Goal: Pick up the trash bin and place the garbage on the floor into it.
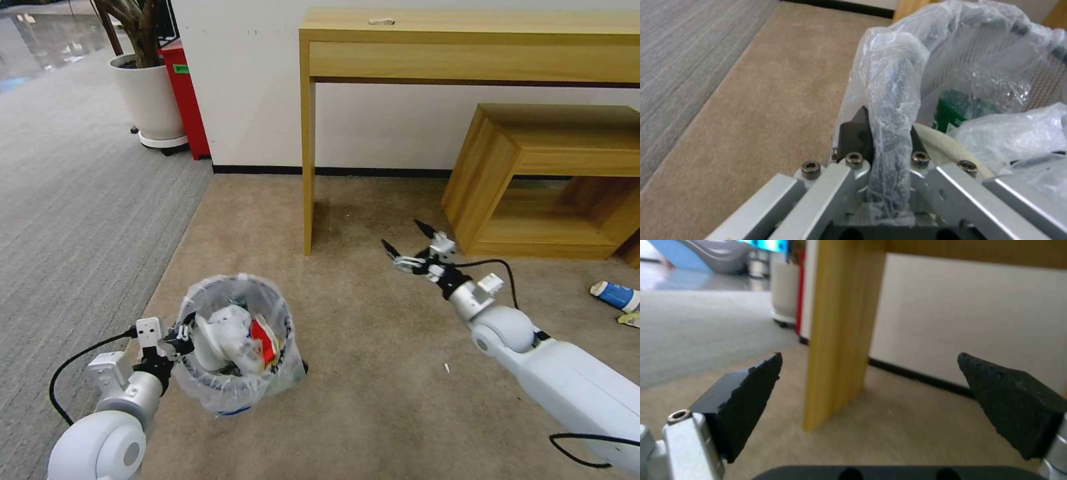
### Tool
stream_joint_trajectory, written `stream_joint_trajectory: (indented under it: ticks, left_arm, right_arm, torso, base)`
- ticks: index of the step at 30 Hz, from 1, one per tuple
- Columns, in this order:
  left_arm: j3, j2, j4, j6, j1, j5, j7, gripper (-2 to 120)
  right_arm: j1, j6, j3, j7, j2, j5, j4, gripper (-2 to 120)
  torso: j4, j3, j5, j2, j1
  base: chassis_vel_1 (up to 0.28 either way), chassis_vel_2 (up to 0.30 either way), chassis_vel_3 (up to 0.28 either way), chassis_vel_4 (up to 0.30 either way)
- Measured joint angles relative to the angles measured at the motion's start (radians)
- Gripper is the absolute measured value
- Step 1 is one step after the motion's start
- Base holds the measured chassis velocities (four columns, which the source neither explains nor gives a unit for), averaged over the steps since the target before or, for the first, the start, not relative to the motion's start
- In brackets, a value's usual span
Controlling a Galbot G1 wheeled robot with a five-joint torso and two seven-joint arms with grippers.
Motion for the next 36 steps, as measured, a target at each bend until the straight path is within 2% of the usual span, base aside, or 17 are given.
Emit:
stream_joint_trajectory:
  ticks: [8,13,27,36]
  left_arm:
    - [-0.011,0.012,0.021,-0.049,0.007,-0.010,0.070,2]
    - [-0.012,0.016,0.038,-0.071,0.008,-0.017,0.072,2]
    - [0.006,0.029,0.074,-0.073,-0.021,-0.032,0.061,2]
    - [0.008,0.031,0.081,-0.073,-0.024,-0.031,0.062,2]
  right_arm:
    - [-0.084,-0.002,0.067,0.001,-0.014,-0.012,-0.017,100]
    - [-0.151,-0.012,0.137,-0.004,-0.019,-0.027,-0.009,100]
    - [-0.292,0.016,0.294,0.010,-0.016,-0.094,0.011,98]
    - [-0.332,0.026,0.340,0.010,-0.008,-0.104,0.017,98]
  torso:
    - [0.0002,0.000,-0.0001,0.000,0.000]
    - [0.0002,0.000,-0.0003,0.000,0.000]
    - [0.0000,0.000,-0.0003,0.000,0.000]
    - [0.0001,0.000,-0.0003,0.000,0.000]
  base:
    - [0.000,0.000,0.000,0.000]
    - [0.000,0.000,0.000,0.000]
    - [-0.018,-0.013,-0.015,-0.022]
    - [-0.088,-0.078,-0.079,-0.082]
